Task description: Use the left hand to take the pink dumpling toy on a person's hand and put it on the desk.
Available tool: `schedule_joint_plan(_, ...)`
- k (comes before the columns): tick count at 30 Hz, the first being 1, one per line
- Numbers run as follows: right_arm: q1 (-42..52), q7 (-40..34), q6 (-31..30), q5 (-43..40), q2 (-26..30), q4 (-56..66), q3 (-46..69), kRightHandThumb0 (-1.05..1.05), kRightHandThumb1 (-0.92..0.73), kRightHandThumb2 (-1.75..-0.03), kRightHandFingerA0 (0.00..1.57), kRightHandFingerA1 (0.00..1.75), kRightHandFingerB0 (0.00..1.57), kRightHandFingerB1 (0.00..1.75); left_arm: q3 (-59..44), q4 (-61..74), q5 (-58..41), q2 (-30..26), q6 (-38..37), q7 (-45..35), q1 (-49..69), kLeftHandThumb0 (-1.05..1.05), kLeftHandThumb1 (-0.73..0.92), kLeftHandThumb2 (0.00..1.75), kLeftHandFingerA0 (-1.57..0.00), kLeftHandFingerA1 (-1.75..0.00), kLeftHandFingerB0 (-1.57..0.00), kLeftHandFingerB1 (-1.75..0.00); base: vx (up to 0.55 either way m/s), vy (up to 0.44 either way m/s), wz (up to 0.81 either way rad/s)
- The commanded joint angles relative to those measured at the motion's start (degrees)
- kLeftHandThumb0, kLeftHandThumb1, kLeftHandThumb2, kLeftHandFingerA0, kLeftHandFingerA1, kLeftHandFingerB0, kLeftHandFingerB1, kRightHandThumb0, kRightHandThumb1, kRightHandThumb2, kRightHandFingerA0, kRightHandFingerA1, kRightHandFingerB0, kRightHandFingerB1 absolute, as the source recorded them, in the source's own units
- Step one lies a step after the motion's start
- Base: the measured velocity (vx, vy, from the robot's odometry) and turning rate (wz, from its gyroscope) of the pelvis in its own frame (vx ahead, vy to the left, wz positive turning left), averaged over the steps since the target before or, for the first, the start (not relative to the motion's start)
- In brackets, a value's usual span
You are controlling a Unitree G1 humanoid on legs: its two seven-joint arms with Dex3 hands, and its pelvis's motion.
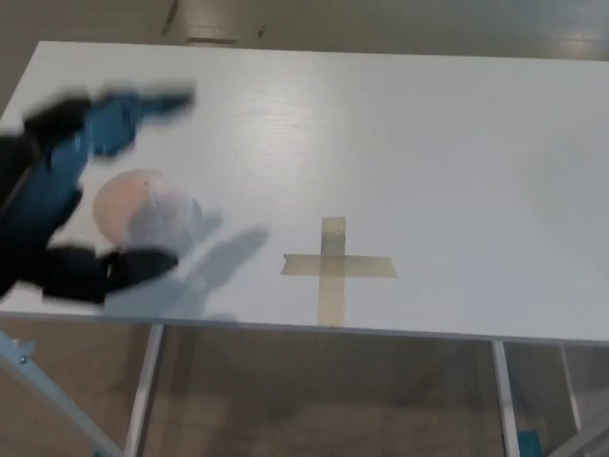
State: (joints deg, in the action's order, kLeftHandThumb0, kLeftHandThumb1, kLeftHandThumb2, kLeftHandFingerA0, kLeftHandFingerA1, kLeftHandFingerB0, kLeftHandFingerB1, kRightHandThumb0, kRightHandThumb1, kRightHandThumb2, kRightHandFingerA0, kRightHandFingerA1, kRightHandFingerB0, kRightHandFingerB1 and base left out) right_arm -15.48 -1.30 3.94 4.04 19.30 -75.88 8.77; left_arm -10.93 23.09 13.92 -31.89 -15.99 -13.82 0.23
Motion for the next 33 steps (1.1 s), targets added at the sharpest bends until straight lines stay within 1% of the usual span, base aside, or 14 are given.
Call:
schedule_joint_plan(1, 2.59, 0.42, -0.28, 0.76, -0.28, -0.15, -0.92, -0.24, -0.75, -0.63, 0.56, 0.42, 0.47, 0.39, -5.87, 8.34, -20.29, 2.26, -12.00, -7.75, 26.91, -0.35, 0.47, 0.54, -0.89, -0.52, -0.76, -0.47, 0.00, 0.000, 0.00)
schedule_joint_plan(9, 5.92, 0.34, 0.13, 1.76, -0.77, -0.67, -2.52, -0.24, -0.74, -0.62, 0.58, 0.43, 0.50, 0.40, -5.44, 0.35, -20.50, 4.72, -18.77, -9.52, 44.66, -0.36, 0.48, 0.55, -0.89, -0.52, -0.77, -0.47, 0.00, 0.000, 0.00)
schedule_joint_plan(12, 6.73, -0.09, 0.09, 1.81, -1.12, -0.83, -2.88, -0.24, -0.74, -0.62, 0.60, 0.44, 0.50, 0.40, -4.79, -4.76, -19.12, 5.37, -20.21, -8.93, 46.14, -0.36, 0.48, 0.55, -0.90, -0.52, -0.77, -0.47, 0.00, 0.000, 0.00)
schedule_joint_plan(15, 7.95, -0.24, 0.42, 1.66, -1.31, -0.88, -3.13, -0.23, -0.75, -0.62, 0.61, 0.44, 0.49, 0.40, -3.45, -12.61, -10.63, 6.07, -18.20, -4.77, 44.13, -0.36, 0.49, 0.55, -0.91, -0.52, -0.76, -0.47, 0.00, 0.000, 0.00)
schedule_joint_plan(17, 8.44, -0.35, 0.51, 1.65, -1.46, -0.85, -3.35, -0.23, -0.75, -0.62, 0.61, 0.44, 0.49, 0.40, -3.26, -14.85, -8.84, 6.06, -18.32, -3.98, 43.66, -0.36, 0.49, 0.55, -0.91, -0.52, -0.76, -0.47, 0.00, 0.000, 0.00)
schedule_joint_plan(18, 8.66, -0.27, 0.58, 1.54, -1.57, -0.83, -3.35, -0.23, -0.75, -0.62, 0.62, 0.44, 0.49, 0.40, -2.77, -16.12, -5.73, 6.00, -15.58, -2.59, 42.83, -0.37, 0.52, 0.56, -0.87, -0.49, -0.73, -0.45, 0.00, 0.000, 0.00)
schedule_joint_plan(19, 9.06, -0.30, 0.71, 1.57, -1.83, -0.79, -3.56, -0.24, -0.75, -0.62, 0.62, 0.45, 0.49, 0.40, -0.75, -21.82, 0.15, 5.44, -9.29, -0.05, 38.77, -0.45, 0.51, 0.59, -0.75, -0.47, -0.61, -0.42, 0.00, 0.000, 0.00)
schedule_joint_plan(22, 9.76, -0.65, 0.90, 1.98, -2.43, -0.75, -4.21, -0.24, -0.74, -0.62, 0.63, 0.45, 0.49, 0.40, 2.94, -34.02, 5.85, 4.25, -2.20, 2.81, 30.67, -0.41, 0.57, 0.57, -0.72, -0.43, -0.58, -0.39, 0.00, 0.000, 0.00)
schedule_joint_plan(23, 9.81, -0.68, 0.91, 1.99, -2.47, -0.73, -4.26, -0.24, -0.74, -0.62, 0.63, 0.45, 0.49, 0.40, 3.21, -34.92, 6.08, 4.13, -2.08, 3.11, 30.15, -0.41, 0.57, 0.57, -0.72, -0.43, -0.58, -0.39, 0.00, 0.000, 0.00)
schedule_joint_plan(24, 10.12, -1.19, 1.13, 2.14, -2.65, -0.69, -4.44, -0.23, -0.74, -0.62, 0.63, 0.45, 0.49, 0.40, 5.91, -44.09, 7.67, 4.66, 2.94, 4.51, 23.35, -0.50, 0.50, 0.78, -0.56, -0.52, -0.44, -0.48, 0.00, 0.000, 0.00)
schedule_joint_plan(26, 10.29, -1.56, 1.28, 2.11, -2.77, -0.63, -4.46, -0.23, -0.74, -0.62, 0.64, 0.45, 0.49, 0.40, 7.61, -50.57, 8.13, 5.32, 6.54, 5.11, 18.39, -0.50, 0.51, 0.78, -0.53, -0.52, -0.40, -0.47, 0.00, 0.000, 0.00)
schedule_joint_plan(28, 10.43, -2.65, 1.85, 1.93, -2.99, -0.47, -4.28, -0.23, -0.74, -0.62, 0.65, 0.46, 0.50, 0.40, 9.18, -62.01, 6.20, 7.37, 13.94, 3.98, 8.70, -0.51, 0.50, 0.78, -0.53, -0.53, -0.39, -0.47, 0.00, 0.000, 0.00)
schedule_joint_plan(32, 10.89, -4.92, 3.34, 1.21, -4.07, -0.27, -3.38, -0.23, -0.73, -0.61, 0.69, 0.48, 0.52, 0.41, 9.80, -75.43, 5.95, 7.99, 17.89, 7.59, -0.19, -0.53, 0.51, 0.81, -0.56, -0.55, -0.37, -0.47, 0.00, 0.000, 0.00)
schedule_joint_plan(33, 10.93, -5.24, 3.53, 1.10, -4.24, -0.26, -3.25, -0.23, -0.72, -0.61, 0.71, 0.48, 0.53, 0.41, 9.53, -78.13, 5.47, 8.23, 17.80, 8.86, -1.06, -0.48, 0.60, 0.58, -0.71, -0.56, -0.44, -0.36, 0.00, 0.000, 0.00)
